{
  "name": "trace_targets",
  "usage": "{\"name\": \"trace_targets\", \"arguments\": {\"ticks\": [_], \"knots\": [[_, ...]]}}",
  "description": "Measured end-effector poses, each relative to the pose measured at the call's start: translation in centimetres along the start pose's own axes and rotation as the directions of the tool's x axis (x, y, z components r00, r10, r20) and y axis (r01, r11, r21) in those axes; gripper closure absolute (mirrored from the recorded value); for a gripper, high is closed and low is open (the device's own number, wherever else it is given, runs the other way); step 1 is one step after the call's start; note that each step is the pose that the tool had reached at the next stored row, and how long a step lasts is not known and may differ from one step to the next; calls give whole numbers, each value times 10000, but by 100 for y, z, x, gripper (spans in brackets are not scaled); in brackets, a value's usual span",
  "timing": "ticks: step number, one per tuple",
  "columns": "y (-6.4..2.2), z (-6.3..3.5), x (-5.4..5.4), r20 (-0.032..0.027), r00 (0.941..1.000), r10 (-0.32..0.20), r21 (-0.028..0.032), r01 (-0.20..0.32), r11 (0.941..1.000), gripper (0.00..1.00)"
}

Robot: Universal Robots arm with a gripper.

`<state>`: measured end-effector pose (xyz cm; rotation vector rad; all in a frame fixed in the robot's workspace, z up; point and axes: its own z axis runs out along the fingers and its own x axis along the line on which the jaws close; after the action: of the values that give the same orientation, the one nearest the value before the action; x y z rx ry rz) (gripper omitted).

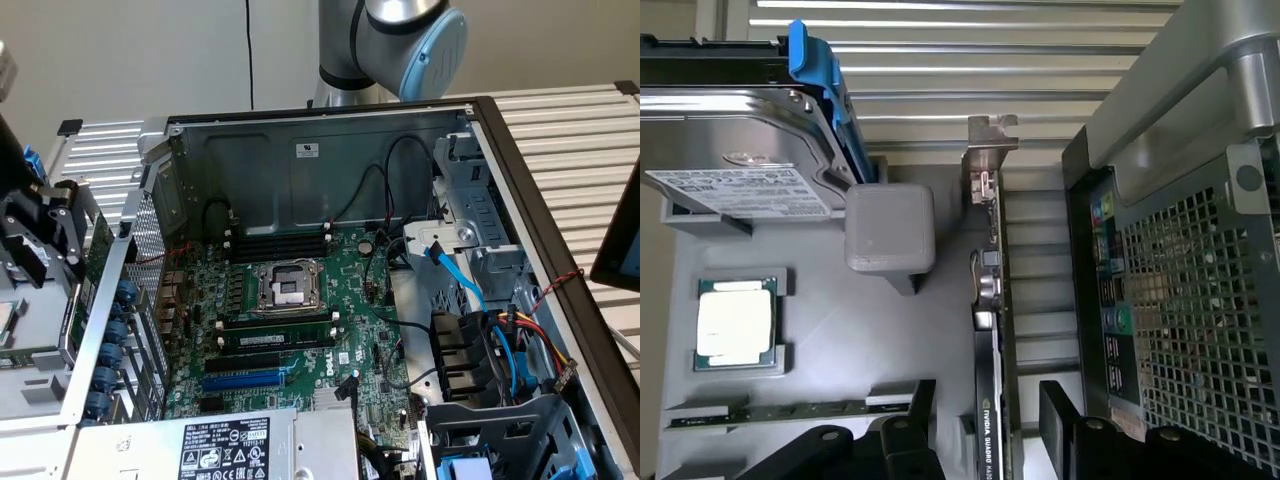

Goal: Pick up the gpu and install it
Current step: 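Pick up the gpu and move the gpu toward the slot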

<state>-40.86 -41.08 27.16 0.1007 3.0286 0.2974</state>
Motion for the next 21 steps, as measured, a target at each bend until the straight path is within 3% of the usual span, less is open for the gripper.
{"name": "trace_targets", "arguments": {"ticks": [6, 12, 14, 18, 21], "knots": [[9, 62, 7, 105, 9999, 98, 5, -98, 10000, 47], [59, 148, 19, 151, 9998, 104, 4, -104, 9999, 47], [60, 164, 21, 215, 9997, 95, 6, -95, 10000, 47], [53, 200, 29, 423, 9991, 83, -7, -83, 10000, 47], [41, 248, 54, 460, 9989, 87, -9, -87, 10000, 47]]}}
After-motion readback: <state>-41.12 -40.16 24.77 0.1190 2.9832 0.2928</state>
